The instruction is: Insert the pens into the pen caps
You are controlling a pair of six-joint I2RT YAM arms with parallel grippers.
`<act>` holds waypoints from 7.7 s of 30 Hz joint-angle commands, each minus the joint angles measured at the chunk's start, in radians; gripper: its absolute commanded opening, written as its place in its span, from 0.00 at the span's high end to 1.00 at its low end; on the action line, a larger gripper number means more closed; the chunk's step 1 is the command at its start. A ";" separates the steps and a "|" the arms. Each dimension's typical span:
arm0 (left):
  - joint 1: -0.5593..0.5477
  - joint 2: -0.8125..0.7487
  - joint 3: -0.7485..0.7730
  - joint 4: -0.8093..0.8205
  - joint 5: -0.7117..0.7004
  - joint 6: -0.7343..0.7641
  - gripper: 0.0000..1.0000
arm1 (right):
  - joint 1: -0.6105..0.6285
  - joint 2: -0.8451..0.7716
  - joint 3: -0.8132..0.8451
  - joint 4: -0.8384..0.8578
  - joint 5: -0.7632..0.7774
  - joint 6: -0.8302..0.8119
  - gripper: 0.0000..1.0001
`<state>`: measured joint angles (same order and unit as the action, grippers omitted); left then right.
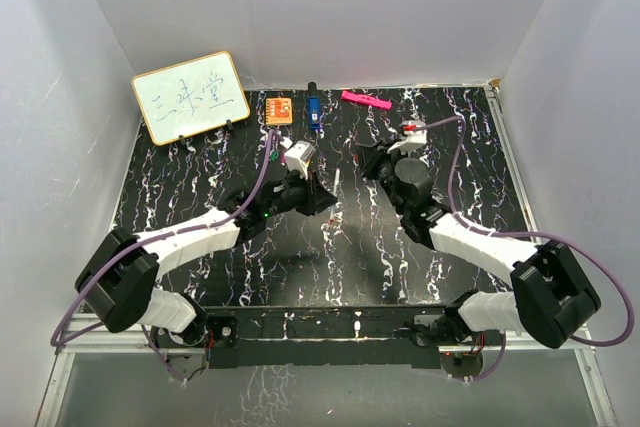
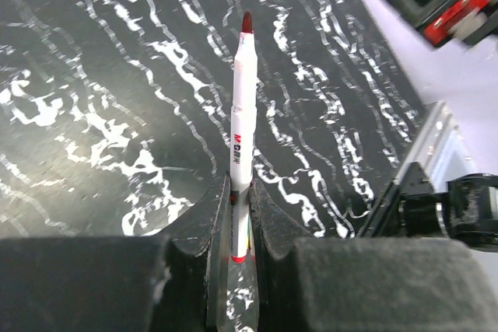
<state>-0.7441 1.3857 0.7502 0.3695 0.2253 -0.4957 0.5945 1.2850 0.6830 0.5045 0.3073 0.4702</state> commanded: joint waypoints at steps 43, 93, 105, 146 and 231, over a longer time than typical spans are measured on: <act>-0.049 -0.013 0.003 0.229 0.048 -0.056 1.00 | 0.001 -0.072 -0.172 0.465 -0.168 0.038 1.00; -0.049 0.014 0.024 0.246 -0.001 -0.084 1.00 | 0.018 -0.065 -0.209 0.448 -0.246 0.100 1.00; -0.045 -0.049 0.037 0.303 -0.061 -0.070 1.00 | 0.022 -0.068 -0.225 0.423 -0.317 0.097 1.00; 0.090 -0.088 0.097 0.433 -0.176 -0.039 1.00 | 0.188 0.023 -0.173 0.108 -0.260 0.021 1.00; 0.153 0.652 0.706 -0.561 -0.200 0.125 0.77 | 0.198 -0.229 -0.082 -0.075 0.208 -0.126 0.52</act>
<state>-0.5953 2.0880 1.4586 -0.1974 -0.0261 -0.3462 0.7918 1.0649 0.5819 0.4038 0.5137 0.3420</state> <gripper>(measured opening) 0.198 0.472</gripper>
